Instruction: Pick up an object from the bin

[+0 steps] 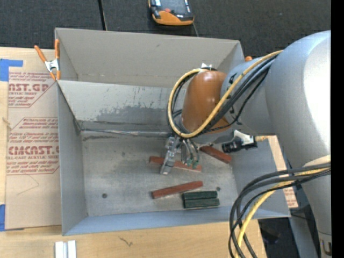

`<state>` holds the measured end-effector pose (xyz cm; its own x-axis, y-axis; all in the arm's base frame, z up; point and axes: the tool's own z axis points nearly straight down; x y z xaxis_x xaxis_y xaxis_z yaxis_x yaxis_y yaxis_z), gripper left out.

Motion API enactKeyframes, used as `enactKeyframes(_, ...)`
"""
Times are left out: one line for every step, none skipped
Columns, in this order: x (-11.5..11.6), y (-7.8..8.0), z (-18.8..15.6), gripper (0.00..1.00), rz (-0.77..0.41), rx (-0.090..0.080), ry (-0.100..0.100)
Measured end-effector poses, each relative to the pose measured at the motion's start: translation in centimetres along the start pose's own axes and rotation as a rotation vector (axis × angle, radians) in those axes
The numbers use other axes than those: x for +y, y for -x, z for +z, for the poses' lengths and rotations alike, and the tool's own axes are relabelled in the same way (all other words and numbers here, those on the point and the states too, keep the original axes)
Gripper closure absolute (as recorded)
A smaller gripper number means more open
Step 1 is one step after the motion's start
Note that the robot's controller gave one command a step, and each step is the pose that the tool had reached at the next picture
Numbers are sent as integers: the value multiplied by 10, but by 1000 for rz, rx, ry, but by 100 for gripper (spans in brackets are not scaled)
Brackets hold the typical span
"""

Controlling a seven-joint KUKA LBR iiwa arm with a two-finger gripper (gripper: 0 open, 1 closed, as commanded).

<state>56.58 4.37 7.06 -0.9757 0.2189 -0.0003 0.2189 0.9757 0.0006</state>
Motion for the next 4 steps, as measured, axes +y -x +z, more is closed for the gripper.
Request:
enactKeyframes(0, 0, 0, 100, 0, 0, 0)
enactKeyframes(0, -2, -5, 100, 1, 4, -1)
enactKeyframes(0, -3, -26, 100, 0, 8, -2)
enactKeyframes(1, 0, -41, 100, 0, -3, 2)
